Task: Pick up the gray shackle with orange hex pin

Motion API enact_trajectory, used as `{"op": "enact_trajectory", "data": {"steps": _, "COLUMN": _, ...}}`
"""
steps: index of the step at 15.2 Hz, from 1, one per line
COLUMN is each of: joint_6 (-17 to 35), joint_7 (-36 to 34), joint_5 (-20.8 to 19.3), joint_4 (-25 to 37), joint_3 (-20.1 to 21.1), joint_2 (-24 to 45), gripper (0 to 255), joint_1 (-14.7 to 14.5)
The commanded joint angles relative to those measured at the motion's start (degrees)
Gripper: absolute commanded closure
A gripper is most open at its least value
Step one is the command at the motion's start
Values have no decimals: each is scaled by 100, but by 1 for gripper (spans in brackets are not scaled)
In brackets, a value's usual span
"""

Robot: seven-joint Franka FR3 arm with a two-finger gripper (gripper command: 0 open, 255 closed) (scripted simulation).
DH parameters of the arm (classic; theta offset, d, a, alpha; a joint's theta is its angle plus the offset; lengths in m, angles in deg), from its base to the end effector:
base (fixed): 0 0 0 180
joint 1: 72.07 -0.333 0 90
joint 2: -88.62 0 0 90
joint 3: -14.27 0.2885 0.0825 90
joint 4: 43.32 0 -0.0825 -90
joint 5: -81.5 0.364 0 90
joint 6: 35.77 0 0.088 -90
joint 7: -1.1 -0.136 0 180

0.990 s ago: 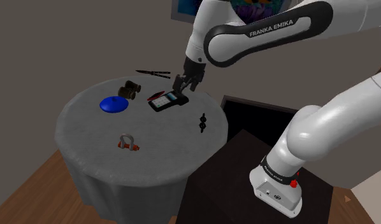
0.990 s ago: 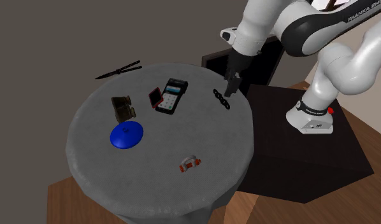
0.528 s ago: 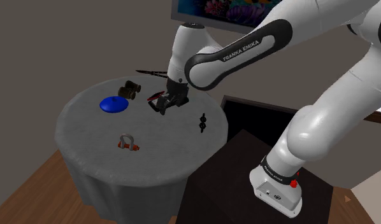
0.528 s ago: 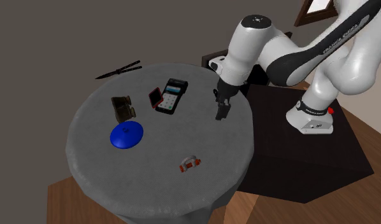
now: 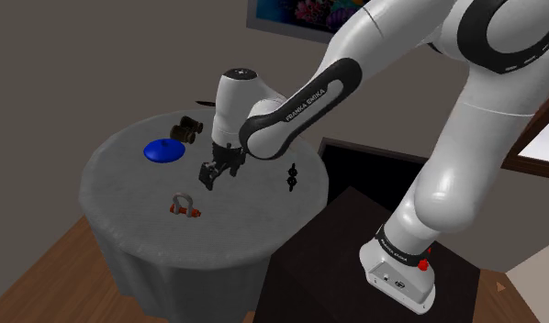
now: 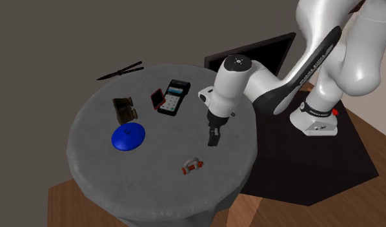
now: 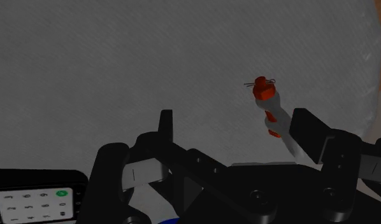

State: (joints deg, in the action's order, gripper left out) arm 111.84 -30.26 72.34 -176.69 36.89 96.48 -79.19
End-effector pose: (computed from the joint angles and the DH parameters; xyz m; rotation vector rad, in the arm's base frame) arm 0.4475 0.2586 0.2555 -3.1040 -0.1474 -0.1999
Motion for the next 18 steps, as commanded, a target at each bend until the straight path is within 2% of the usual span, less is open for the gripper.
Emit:
{"op": "enact_trajectory", "data": {"steps": 1, "joint_6": 146, "joint_7": -323, "joint_5": -302, "joint_4": 221, "joint_3": -29, "joint_2": 441, "gripper": 0, "joint_1": -138}}
{"op": "enact_trajectory", "data": {"steps": 5, "joint_6": 327, "joint_7": -826, "joint_5": -797, "joint_4": 794, "joint_3": -214, "joint_2": 1331, "gripper": 0, "joint_1": -512}}
{"op": "enact_trajectory", "data": {"steps": 8, "joint_6": 402, "joint_7": -1070, "joint_5": -1021, "joint_4": 1236, "joint_3": -361, "joint_2": 1914, "gripper": 0, "joint_1": -791}}
{"op": "enact_trajectory", "data": {"steps": 17, "joint_6": 801, "joint_7": -1286, "joint_5": -1308, "joint_4": 1340, "joint_3": -636, "joint_2": 2417, "gripper": 0, "joint_1": -1002}}
{"op": "enact_trajectory", "data": {"steps": 18, "joint_6": 801, "joint_7": -1277, "joint_5": -1308, "joint_4": 1345, "joint_3": -637, "joint_2": 2423, "gripper": 255, "joint_1": -994}}
